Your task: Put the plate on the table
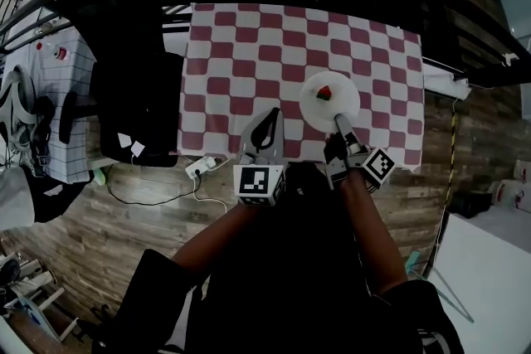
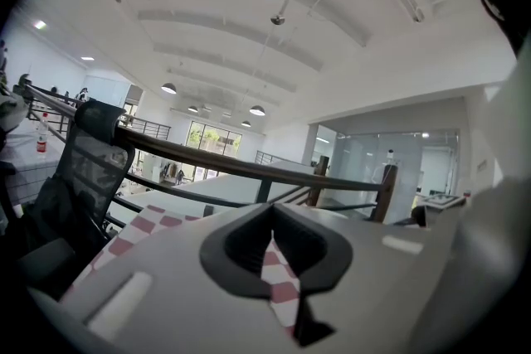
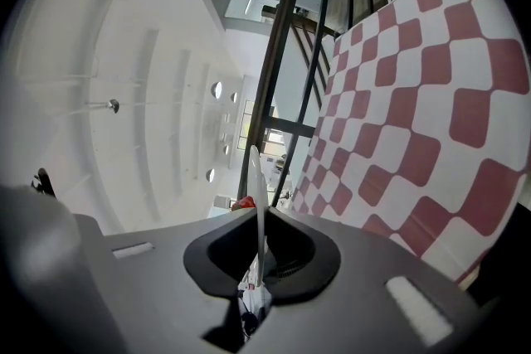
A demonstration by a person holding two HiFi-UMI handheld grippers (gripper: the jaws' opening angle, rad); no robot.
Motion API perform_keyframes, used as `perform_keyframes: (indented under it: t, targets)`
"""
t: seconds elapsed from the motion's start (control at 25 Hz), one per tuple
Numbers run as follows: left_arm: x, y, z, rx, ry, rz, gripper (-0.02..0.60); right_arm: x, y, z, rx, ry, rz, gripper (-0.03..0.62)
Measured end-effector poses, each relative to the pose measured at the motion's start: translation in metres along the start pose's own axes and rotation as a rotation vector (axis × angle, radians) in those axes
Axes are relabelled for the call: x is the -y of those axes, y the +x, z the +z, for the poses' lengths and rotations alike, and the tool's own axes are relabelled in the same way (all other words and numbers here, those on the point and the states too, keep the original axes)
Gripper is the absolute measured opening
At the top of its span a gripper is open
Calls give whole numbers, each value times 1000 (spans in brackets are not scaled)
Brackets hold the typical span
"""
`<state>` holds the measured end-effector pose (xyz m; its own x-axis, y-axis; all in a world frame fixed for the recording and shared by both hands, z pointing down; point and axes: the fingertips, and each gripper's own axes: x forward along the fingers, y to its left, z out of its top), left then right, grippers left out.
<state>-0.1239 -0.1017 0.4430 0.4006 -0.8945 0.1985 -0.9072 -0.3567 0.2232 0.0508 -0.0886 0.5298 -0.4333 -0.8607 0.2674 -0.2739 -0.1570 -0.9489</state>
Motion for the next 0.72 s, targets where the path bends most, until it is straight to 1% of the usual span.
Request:
perform_keyframes:
  t: [0.12, 0.28, 0.52, 0.72]
  targets:
    - [0, 15, 2, -4, 0, -2, 9, 9, 12, 4, -11, -4, -8, 17]
    - [-2, 35, 5, -16, 9, 10, 9, 22, 26, 10, -22, 20, -17, 17]
    - [-9, 64, 8, -26, 24, 44, 9, 45, 45, 23, -54, 32, -39, 17]
    - [-14, 87, 7, -47, 38, 65, 9, 61, 63, 31, -96, 18, -52, 17]
